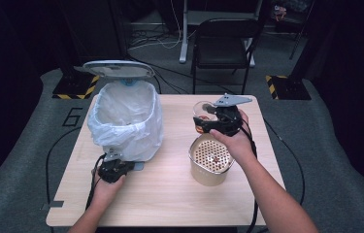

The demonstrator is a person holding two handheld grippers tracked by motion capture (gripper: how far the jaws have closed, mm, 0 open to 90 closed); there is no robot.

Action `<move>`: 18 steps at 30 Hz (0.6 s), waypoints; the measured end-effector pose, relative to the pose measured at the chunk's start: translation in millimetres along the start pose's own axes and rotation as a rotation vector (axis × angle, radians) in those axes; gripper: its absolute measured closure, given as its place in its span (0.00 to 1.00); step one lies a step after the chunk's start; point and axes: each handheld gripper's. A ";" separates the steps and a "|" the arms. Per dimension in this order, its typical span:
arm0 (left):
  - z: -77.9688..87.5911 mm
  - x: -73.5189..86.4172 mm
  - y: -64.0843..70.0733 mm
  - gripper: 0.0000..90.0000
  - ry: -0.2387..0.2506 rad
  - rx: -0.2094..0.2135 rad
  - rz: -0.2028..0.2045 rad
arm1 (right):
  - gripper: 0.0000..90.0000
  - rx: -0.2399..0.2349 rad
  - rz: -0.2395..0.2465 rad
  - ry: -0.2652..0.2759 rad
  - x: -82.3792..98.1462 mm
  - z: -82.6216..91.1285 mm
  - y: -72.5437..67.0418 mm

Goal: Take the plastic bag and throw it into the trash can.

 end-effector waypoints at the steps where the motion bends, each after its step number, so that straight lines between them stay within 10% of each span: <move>1: 0.0 0.0 0.0 1.00 0.000 0.001 0.002 | 0.38 0.008 -0.003 -0.002 1.0 0.6 2.5; 18: 0.1 0.0 -0.1 1.00 0.000 -0.001 -0.002 | 0.38 0.097 -0.007 -0.018 24.4 10.9 40.3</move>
Point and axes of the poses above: each handheld gripper's, and its own axes: z roughly backward along the jaws, x roughly out of its underside, y roughly to its right, and after that the axes turned 5 degrees about y, right-handed
